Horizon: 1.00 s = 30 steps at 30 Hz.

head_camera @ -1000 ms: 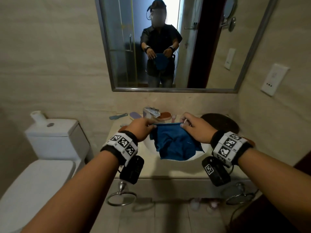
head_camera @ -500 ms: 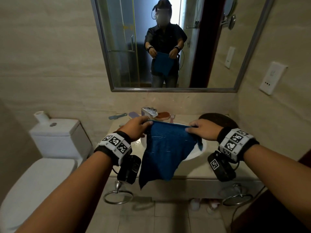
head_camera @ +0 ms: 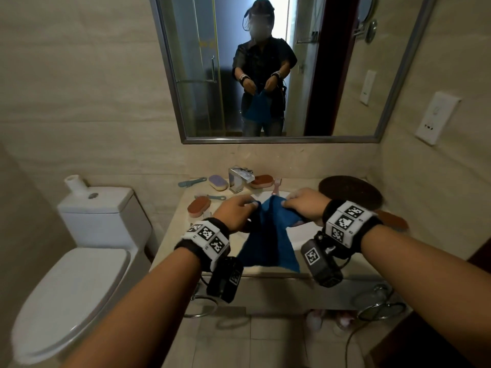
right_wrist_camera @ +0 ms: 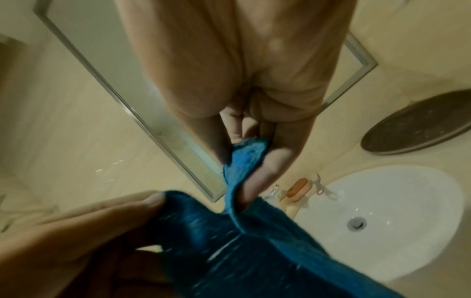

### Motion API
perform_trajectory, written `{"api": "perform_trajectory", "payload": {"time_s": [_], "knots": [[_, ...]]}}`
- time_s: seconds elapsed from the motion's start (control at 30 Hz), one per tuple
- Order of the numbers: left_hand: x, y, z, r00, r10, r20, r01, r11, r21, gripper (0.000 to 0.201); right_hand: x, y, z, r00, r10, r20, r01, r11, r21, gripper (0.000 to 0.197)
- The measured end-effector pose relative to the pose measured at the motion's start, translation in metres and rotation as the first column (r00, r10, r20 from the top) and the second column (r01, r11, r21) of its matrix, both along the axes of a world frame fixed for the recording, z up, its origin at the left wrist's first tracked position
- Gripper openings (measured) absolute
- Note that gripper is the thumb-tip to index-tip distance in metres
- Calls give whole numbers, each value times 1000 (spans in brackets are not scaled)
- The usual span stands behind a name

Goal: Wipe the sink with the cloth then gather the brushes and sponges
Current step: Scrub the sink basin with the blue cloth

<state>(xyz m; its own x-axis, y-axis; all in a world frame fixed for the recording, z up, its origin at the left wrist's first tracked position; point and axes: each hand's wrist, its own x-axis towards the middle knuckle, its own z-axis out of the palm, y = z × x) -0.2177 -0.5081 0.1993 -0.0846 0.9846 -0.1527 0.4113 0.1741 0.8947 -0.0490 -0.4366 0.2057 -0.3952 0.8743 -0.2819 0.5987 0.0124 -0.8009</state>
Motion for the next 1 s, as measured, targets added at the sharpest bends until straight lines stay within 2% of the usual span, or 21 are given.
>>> {"api": "perform_trajectory", "payload": {"time_s": [0.17,0.27,0.37,0.47,0.5,0.57,0.6,0.63,0.7,0.8,0.87,0.93,0.97,1.0], "knots": [[10,-3,-5,994,-106,-3,106,991,-85,34,-14,-18,-3,980,118,-161,-144,976,-161,13],[6,-10,-4,979,-205,7,205,973,-107,49,-14,-21,-8,983,128,-134,-136,990,-50,26],[-5,-11,-7,967,-249,-54,249,968,-21,44,-15,-24,-12,993,99,-57,-94,992,89,11],[-20,-10,-16,990,-78,-117,95,985,145,22,-15,-25,-11,993,46,-104,-38,996,79,15],[-26,-9,-22,992,-15,-122,36,985,170,21,-15,-26,-8,989,34,-144,-27,998,50,14],[-32,-10,-32,986,-5,-167,24,994,111,45,-15,-28,1,980,23,-200,-26,1000,-9,17],[-31,-11,-35,984,-62,-169,72,996,51,55,-15,-28,5,976,31,-218,-40,998,-38,20],[-29,-11,-39,981,-123,-147,125,992,3,58,-14,-28,9,971,48,-234,-62,997,-53,22],[-21,-12,-39,976,-192,-104,186,981,-59,45,-13,-27,15,966,76,-248,-87,996,-31,23],[-13,-13,-35,979,-189,-81,183,980,-75,27,-8,-25,20,977,55,-204,-51,998,25,21],[-12,-13,-34,983,-183,11,183,981,-69,18,-3,-27,21,989,51,-140,-41,997,68,25],[-11,-14,-32,982,-155,110,164,984,-70,9,1,-29,19,994,31,-106,-30,1000,10,28],[-11,-13,-33,983,-135,121,143,988,-56,2,2,-30,18,995,5,-104,-9,999,-40,24],[-11,-12,-34,989,-101,105,106,994,-38,6,3,-30,16,993,-28,-115,15,994,-111,17]]}}
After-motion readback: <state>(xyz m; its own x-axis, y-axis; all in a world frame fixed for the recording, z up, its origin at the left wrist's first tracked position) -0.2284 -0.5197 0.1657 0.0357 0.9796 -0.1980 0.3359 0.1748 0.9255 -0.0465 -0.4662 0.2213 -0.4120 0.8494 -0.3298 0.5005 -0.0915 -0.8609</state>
